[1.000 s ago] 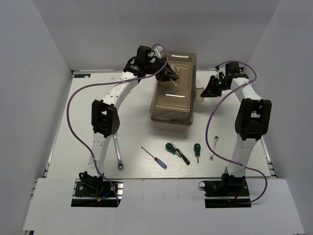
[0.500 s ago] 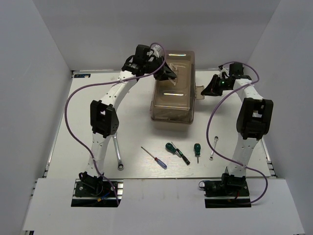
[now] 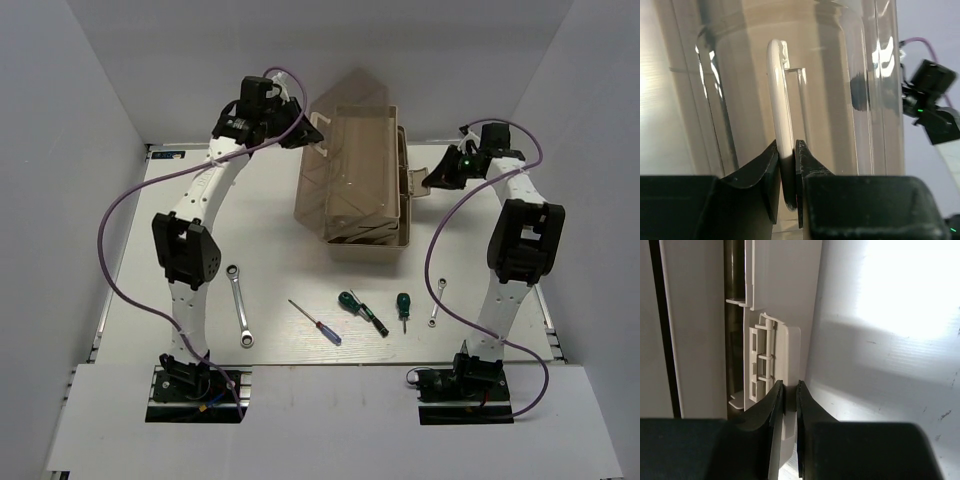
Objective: Sort the tools into containers
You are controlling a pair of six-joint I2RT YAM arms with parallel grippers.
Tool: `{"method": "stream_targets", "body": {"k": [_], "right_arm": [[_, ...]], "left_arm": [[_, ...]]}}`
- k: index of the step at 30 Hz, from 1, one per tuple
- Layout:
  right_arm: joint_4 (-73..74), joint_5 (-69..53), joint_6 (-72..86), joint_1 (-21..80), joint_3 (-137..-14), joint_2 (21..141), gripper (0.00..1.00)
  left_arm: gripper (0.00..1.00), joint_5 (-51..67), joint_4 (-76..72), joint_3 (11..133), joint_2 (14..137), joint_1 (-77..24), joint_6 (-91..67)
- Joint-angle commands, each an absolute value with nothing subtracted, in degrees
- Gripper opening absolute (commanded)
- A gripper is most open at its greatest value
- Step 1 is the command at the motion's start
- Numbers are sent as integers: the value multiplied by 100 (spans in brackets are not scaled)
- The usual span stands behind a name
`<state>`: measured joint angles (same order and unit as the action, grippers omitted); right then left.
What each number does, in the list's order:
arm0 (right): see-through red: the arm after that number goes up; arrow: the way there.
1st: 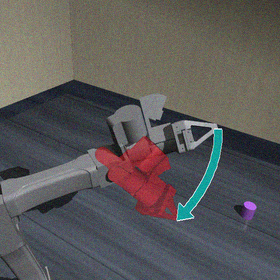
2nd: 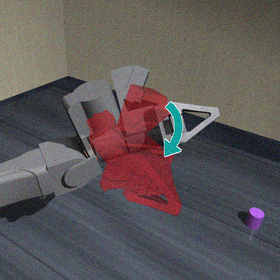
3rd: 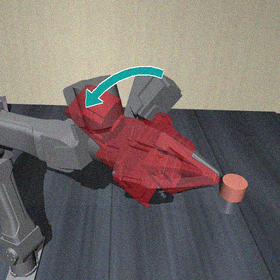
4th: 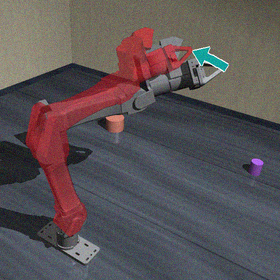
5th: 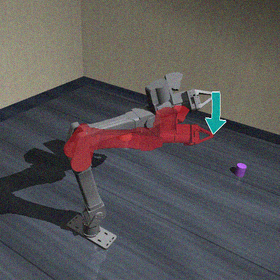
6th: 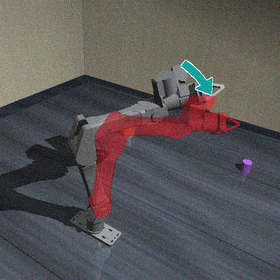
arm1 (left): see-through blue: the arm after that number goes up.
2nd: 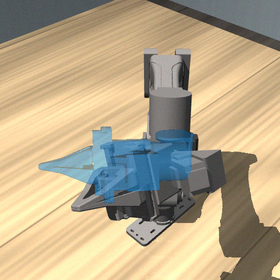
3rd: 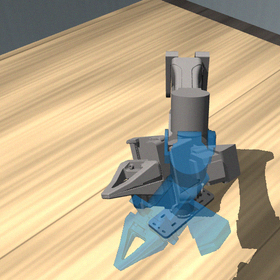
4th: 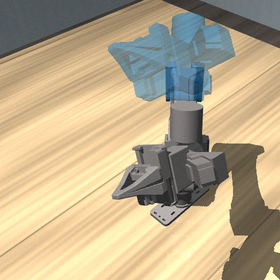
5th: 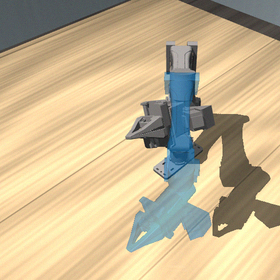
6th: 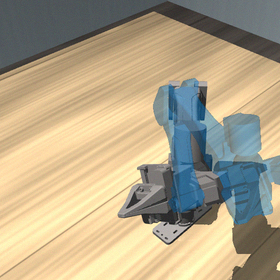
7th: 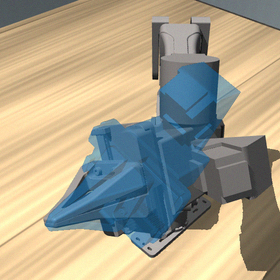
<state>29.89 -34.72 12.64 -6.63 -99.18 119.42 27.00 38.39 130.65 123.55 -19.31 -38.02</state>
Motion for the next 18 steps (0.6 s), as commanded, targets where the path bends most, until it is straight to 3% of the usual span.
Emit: {"method": "stream_targets", "body": {"k": [1,12,15,16,18], "right_arm": [[2628,-3173,923,-888,-10345,11883,0],[2733,-3067,677,-826,-11301,12260,0],[2769,-3111,659,-817,-11469,12392,0],[2769,-3172,650,-817,-11505,12384,0],[2725,-3286,650,-826,-11461,12401,0]], "left_arm": [[0,1848,4078,12598,11401,-1793,-3234],[0,958,3780,10522,10459,-1556,-3103],[16,905,3779,10407,10459,-1556,-3103],[31,905,3779,10406,10459,-1556,-3103],[44,905,3779,10293,10459,-1556,-3103]]}}
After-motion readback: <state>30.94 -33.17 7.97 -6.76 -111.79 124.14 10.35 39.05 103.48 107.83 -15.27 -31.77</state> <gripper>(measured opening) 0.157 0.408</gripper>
